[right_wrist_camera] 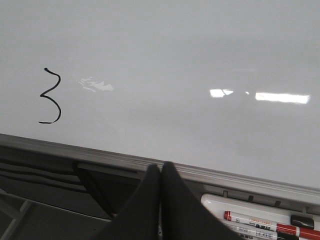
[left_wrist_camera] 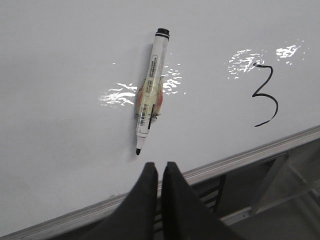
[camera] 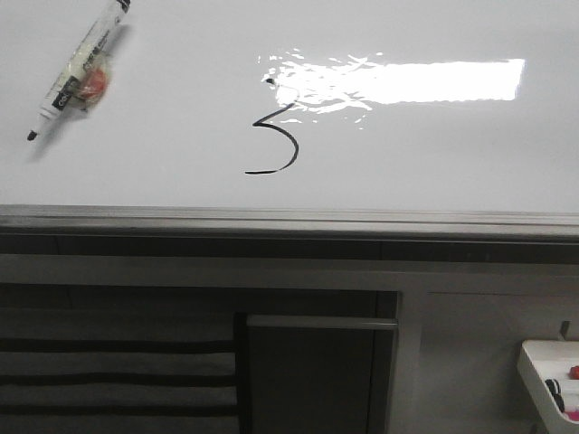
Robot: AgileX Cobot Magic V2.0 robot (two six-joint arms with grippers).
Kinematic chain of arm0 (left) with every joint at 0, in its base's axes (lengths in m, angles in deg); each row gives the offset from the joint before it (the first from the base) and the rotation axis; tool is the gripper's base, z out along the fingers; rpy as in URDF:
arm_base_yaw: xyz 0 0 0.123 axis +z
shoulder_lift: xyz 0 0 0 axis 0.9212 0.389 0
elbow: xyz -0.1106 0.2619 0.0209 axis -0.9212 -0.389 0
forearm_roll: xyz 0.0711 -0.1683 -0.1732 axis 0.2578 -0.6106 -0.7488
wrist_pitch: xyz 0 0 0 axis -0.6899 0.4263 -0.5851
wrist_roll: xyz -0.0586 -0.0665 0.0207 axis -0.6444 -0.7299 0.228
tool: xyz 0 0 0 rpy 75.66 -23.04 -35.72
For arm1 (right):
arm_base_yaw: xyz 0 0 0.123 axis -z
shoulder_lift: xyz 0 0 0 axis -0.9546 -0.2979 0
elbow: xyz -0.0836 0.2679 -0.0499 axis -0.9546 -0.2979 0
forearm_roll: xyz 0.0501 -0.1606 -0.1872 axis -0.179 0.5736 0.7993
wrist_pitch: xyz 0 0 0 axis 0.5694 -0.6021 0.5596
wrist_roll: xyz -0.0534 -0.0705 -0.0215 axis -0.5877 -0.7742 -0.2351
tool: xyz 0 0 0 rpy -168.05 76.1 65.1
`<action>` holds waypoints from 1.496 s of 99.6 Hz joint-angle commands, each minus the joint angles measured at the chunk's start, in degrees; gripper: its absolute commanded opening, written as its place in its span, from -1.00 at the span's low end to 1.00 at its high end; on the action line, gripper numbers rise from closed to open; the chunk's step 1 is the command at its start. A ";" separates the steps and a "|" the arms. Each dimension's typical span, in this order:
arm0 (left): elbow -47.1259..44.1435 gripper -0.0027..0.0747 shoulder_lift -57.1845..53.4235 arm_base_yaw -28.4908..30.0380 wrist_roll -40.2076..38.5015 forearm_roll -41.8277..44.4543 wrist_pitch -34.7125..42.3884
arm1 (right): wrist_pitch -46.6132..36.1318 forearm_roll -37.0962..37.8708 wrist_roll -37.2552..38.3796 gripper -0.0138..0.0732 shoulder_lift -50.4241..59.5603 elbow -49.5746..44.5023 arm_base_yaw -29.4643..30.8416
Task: Write number 3 on whiteboard
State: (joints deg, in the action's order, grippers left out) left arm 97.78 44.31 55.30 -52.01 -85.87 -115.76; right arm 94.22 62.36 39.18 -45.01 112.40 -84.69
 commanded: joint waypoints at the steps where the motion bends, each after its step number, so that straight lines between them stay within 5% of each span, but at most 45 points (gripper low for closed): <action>1: 1.48 -0.98 -0.16 0.12 -0.74 -1.77 4.06 | -3.99 -0.16 0.04 -0.86 -0.12 1.30 0.43; 19: 0.90 -0.98 -1.12 0.12 -0.62 1.04 3.58 | -3.99 -0.16 0.04 -0.86 -0.12 1.30 0.43; 61: -22.23 -0.98 -34.18 9.48 -1.30 10.55 15.47 | -3.99 -0.16 0.04 -0.86 -0.12 1.30 0.43; 76: -30.47 -0.98 -39.64 10.22 -11.98 15.12 22.00 | -3.99 -0.16 0.04 -0.86 -0.12 1.30 0.43; 103: -41.37 -0.98 -42.92 9.99 -16.10 18.67 36.20 | -3.99 -0.16 0.04 -0.86 -0.12 1.30 0.43; 149: -41.18 -0.98 -42.92 7.66 -16.10 19.44 33.95 | -3.99 -0.16 0.04 -0.86 -0.12 1.30 0.43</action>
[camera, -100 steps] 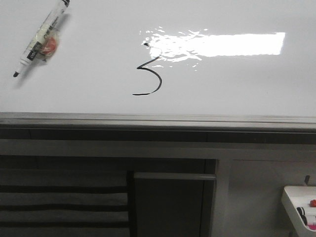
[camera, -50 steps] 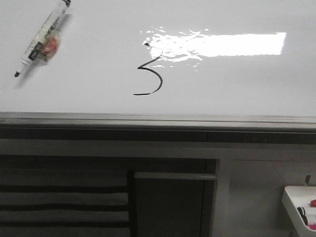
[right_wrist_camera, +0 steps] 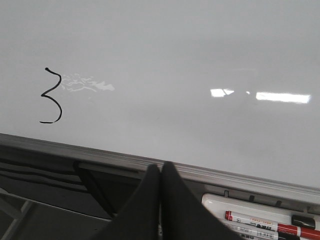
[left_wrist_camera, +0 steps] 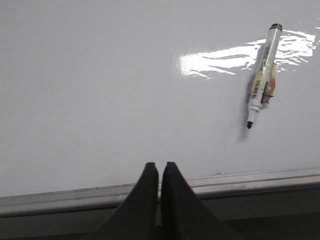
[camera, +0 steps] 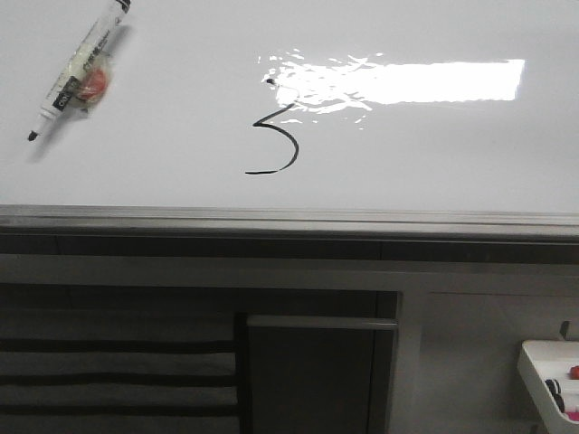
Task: Write number 3 on whiteboard
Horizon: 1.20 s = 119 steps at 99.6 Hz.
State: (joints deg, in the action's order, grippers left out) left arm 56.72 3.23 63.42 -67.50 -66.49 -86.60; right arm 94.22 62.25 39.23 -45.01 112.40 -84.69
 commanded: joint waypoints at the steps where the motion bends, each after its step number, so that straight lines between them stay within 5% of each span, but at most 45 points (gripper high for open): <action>1: -0.12 -0.98 -1.84 -0.47 -0.62 0.06 4.80 | -3.99 -0.05 -0.01 -0.86 -0.12 1.30 0.43; 47: -0.12 -0.98 -1.84 -0.47 -0.62 0.06 4.80 | -4.82 0.09 -0.01 -0.86 0.61 0.50 0.43; 56: -0.12 -0.98 -1.84 -0.47 -0.62 0.06 4.80 | -6.99 0.60 -0.01 -0.86 4.43 -3.22 4.35; 75: -0.12 -0.98 -1.84 -0.47 -0.62 0.06 4.80 | -20.44 0.60 -0.01 -0.86 16.84 -18.93 11.10; 119: -0.12 -0.98 -1.84 -0.47 -0.62 0.06 4.80 | -40.04 1.96 1.99 -0.86 29.24 -39.08 9.22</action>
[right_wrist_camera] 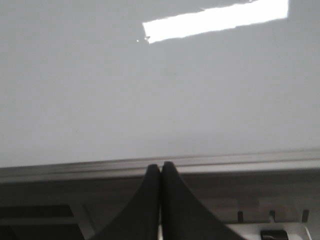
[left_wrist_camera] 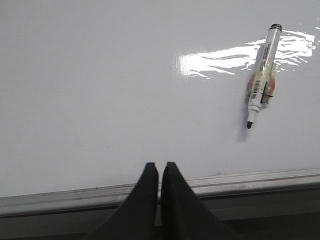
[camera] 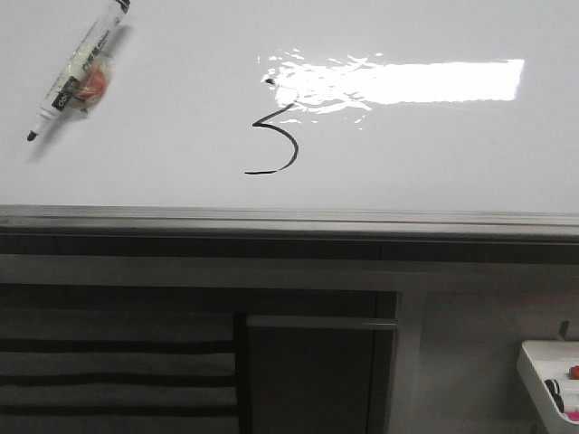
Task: Write number 3 on whiteboard
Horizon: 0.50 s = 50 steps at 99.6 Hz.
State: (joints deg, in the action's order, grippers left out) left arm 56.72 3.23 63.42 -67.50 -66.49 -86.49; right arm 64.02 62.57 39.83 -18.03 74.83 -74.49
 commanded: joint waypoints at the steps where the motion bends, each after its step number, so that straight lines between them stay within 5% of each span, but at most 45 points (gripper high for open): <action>1: -0.12 -0.98 -1.84 -0.47 -0.62 0.06 4.69 | -8.60 1.64 1.51 -0.86 1.92 -1.26 -0.97; 19: -0.12 -0.98 -1.84 -0.47 -0.62 0.06 4.69 | -11.60 8.46 4.48 -0.86 2.01 -1.30 -1.56; 50: -0.12 -0.98 -1.84 -0.47 -0.62 0.06 4.69 | -11.95 8.47 4.48 -0.86 1.94 -1.30 -1.56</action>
